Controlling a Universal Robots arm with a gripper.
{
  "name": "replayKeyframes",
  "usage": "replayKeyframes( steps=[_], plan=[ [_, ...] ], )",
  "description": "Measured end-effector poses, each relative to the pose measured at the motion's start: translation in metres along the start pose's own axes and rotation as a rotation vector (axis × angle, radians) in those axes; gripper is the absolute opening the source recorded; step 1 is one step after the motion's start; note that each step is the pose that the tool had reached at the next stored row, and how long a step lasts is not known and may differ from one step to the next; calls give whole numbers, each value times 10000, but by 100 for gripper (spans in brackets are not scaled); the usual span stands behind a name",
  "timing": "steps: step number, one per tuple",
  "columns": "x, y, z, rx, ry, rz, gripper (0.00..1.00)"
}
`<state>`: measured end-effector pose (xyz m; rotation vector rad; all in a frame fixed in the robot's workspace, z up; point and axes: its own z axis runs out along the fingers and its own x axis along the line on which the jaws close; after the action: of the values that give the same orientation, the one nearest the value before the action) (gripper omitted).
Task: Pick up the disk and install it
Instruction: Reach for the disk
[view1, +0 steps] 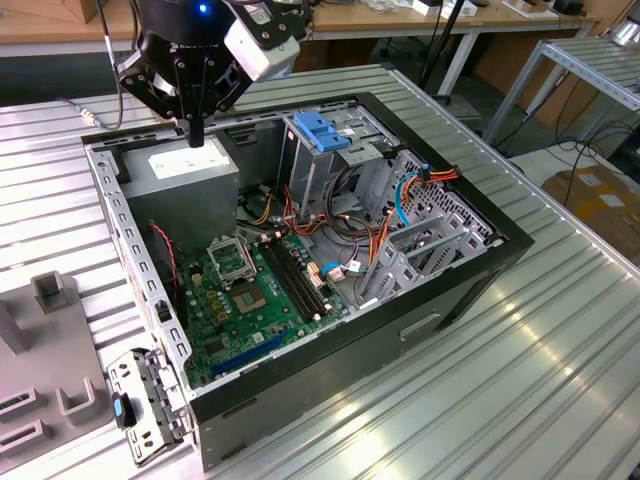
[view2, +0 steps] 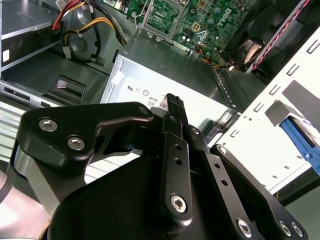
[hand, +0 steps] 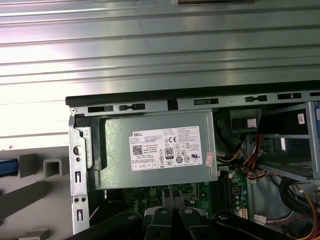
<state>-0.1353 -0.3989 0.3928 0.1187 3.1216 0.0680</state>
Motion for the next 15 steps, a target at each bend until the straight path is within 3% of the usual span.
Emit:
replayKeyframes(
  steps=[15],
  plan=[
    [21,-2,3,5,76,3,11]
  ],
)
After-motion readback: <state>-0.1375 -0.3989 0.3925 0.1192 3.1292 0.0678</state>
